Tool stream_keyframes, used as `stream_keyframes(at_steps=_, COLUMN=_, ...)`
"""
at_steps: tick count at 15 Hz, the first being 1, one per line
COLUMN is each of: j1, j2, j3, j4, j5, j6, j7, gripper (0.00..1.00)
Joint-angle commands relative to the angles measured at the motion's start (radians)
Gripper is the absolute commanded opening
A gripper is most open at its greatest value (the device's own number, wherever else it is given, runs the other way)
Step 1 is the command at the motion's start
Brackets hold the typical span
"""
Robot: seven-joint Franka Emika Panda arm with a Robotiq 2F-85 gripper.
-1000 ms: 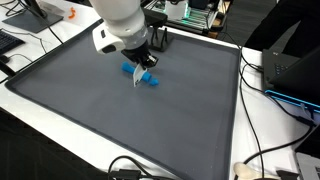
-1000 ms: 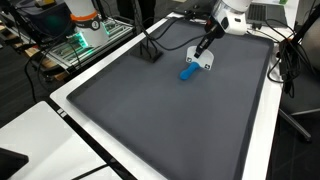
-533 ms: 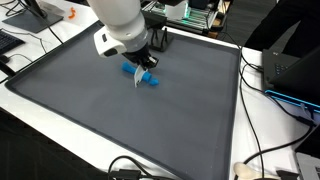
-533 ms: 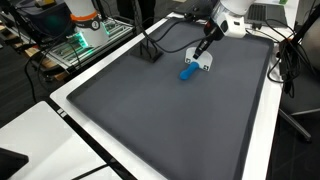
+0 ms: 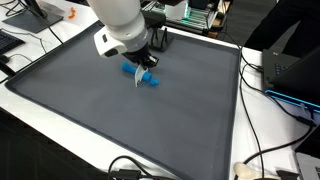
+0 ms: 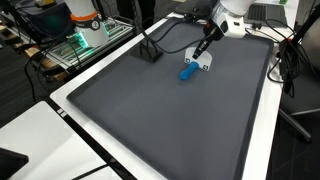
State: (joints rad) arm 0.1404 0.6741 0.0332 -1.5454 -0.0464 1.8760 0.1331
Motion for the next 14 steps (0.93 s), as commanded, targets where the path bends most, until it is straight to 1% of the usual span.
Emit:
stream_keyframes(at_steps=1, j1=-0.013, j2=-0.015, j3=0.014, j4=-0.058, j5=0.018, j6=-0.04, j7=-0.033, gripper=0.01)
stream_keyframes(at_steps=7, j1=-0.015, j2=-0.042, j3=0.017, j4=-0.081, j5=0.023, j6=-0.073, j7=-0.051, gripper=0.01)
stream_keyframes(at_steps=14, j1=-0.016, j2=-0.094, j3=0.014, j4=-0.114, j5=0.02, j6=-0.053, j7=-0.047, gripper=0.01)
